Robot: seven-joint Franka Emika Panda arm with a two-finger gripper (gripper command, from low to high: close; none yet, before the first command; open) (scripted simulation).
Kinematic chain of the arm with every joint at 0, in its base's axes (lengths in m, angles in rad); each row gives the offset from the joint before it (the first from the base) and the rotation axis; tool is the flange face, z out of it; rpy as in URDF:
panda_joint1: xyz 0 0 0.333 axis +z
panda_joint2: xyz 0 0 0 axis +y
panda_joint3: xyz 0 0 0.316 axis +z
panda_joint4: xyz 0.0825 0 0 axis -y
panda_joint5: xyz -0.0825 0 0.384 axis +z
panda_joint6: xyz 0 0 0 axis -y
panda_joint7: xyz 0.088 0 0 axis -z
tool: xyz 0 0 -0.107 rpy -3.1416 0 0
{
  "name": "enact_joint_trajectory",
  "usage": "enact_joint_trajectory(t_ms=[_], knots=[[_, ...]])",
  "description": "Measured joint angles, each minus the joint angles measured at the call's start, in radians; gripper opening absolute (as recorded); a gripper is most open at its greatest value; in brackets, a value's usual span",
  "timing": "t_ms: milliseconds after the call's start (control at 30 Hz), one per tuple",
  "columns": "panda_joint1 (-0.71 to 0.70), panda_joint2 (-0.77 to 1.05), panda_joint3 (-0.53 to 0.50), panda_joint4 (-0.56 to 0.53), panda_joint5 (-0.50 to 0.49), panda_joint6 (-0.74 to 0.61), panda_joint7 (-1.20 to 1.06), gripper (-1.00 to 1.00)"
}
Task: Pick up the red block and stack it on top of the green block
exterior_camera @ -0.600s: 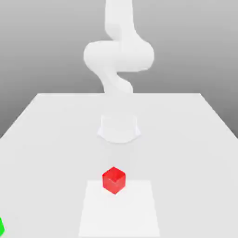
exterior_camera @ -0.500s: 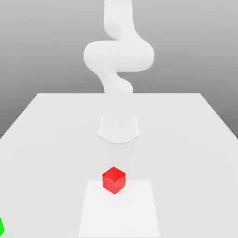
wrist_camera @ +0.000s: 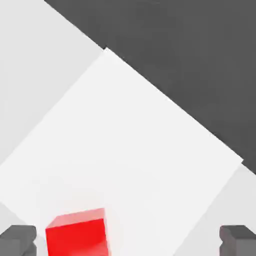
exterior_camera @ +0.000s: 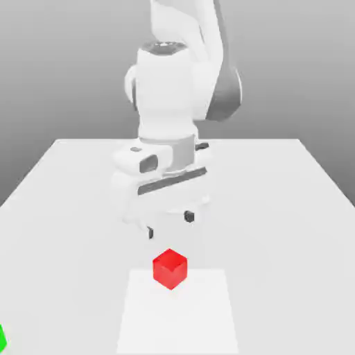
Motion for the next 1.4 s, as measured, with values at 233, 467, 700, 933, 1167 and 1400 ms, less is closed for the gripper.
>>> enact_joint_trajectory(t_ms=[233, 467, 700, 933, 1167, 1400], knots=[[-0.118, 0.264, 0.182, 0.015, 0.228, 0.216, -0.192, -1.0], [-0.125, 0.265, 0.189, 0.015, 0.226, 0.215, -0.191, -1.0], [-0.124, 0.055, 0.13, -0.015, 0.038, 0.038, -0.058, -1.0], [-0.224, 0.059, 0.094, 0.129, -0.021, -0.106, 0.152, -1.0], [-0.32, 0.203, 0.04, 0.382, 0.024, -0.219, 0.394, -1.0], [-0.388, 0.355, -0.027, 0.634, 0.133, -0.328, 0.591, -1.0]])
